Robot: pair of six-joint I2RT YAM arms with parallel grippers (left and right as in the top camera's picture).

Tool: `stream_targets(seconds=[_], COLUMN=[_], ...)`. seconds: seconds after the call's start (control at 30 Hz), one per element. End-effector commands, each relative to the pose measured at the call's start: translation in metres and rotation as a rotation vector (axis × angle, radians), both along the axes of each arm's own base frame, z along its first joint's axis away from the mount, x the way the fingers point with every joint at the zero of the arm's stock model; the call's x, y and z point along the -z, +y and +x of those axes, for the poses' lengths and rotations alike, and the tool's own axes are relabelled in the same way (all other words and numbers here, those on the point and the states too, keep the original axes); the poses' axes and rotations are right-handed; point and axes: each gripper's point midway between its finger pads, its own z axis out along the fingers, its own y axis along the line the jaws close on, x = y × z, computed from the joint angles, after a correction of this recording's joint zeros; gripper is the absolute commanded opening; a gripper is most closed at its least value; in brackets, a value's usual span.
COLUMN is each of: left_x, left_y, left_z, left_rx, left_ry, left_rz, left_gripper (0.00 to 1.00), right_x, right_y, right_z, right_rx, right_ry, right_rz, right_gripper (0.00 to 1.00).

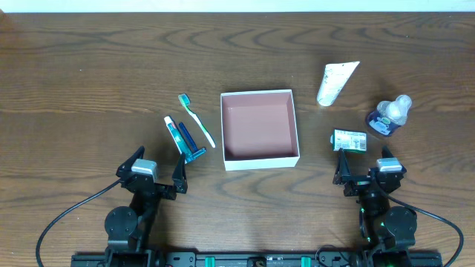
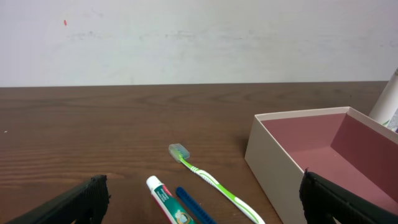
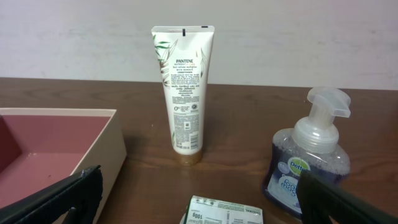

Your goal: Pack container

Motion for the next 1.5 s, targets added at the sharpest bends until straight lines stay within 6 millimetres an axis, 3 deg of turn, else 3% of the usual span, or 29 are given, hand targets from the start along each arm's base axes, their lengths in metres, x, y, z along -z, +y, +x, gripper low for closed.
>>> stream_targets(seconds=[0.0,0.97,1.2,1.33,1.47], left_x=[0.015,0.015,0.015,0.015,0.015], left_y=[0.000,0.000,0.000,0.000,0.000], left_z=[-0.001,-0.001,-0.001,-0.001,-0.001], left_rx=[0.003,0.003,0.004,0.004,0.004], left_ry=[0.049,0.049,0.049,0.049,0.049], left_rz=[-0.011,-0.011,-0.011,-0.011,-0.011], left_gripper=[0.98,0.98,0.98,0.98,0.98], right_x=[0.000,-0.001,-0.014,-0.016,-0.034], right_y=[-0.001,0.004,0.004,0.014,0.023], right_z=[0.000,-0.001,0.000,-0.001,-0.005], right_rx=[0.006,-0.025,-0.027,-0.086,-0.141], right_ry=[-0.001,-0.008,-0.061,-0.067,-0.095], right_rz=[-0.008,-0.005,-0.001,-0.036,-0.082], right_gripper=[0.99,0.99,0.99,0.99,0.99])
